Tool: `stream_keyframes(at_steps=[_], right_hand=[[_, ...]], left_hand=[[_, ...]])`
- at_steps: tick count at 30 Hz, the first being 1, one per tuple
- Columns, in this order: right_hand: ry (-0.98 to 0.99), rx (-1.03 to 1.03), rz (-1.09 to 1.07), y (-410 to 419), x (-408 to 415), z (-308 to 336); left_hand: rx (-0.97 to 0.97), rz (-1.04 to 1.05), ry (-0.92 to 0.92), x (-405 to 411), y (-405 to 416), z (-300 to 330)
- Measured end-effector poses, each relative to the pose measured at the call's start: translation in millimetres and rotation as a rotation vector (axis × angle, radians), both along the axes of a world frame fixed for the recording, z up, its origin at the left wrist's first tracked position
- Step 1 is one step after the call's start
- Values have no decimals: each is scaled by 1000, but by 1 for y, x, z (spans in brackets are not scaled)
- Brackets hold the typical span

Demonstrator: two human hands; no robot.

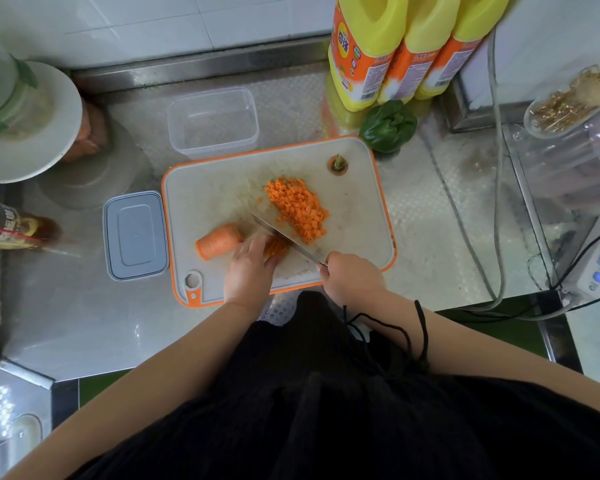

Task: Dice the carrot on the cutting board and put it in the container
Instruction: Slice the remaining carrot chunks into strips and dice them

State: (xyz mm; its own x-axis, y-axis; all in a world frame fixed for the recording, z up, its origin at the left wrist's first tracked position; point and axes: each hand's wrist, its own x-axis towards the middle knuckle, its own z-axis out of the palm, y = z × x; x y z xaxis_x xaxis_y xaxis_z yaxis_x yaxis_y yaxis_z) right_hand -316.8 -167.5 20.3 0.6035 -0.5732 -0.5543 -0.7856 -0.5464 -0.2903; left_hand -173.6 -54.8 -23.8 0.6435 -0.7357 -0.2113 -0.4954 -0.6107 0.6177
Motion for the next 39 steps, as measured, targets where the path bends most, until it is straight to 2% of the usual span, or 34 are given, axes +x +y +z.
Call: stream_keyframes(at_steps=[5,10,18,26,31,34,39], right_hand=[[13,4,-9,1,1,-1],[18,18,-23,0,1,0],[9,26,-24,-2,2,2],[18,18,-26,1,3,1],[11,46,-55,1,4,1],[8,59,-69,2,6,0],[-15,90,-108,1,10,0]], left_hand=[[-15,-32,-75,1,-2,-4],[-125,-120,-167,8,3,-10],[-72,-305,-254,22,18,-16],[-112,-286,-288,19,1,-21],[-209,-274,-372,18,4,-27],[-262,-270,-353,14,8,-30],[-226,-298,-355,4,-3,-30]])
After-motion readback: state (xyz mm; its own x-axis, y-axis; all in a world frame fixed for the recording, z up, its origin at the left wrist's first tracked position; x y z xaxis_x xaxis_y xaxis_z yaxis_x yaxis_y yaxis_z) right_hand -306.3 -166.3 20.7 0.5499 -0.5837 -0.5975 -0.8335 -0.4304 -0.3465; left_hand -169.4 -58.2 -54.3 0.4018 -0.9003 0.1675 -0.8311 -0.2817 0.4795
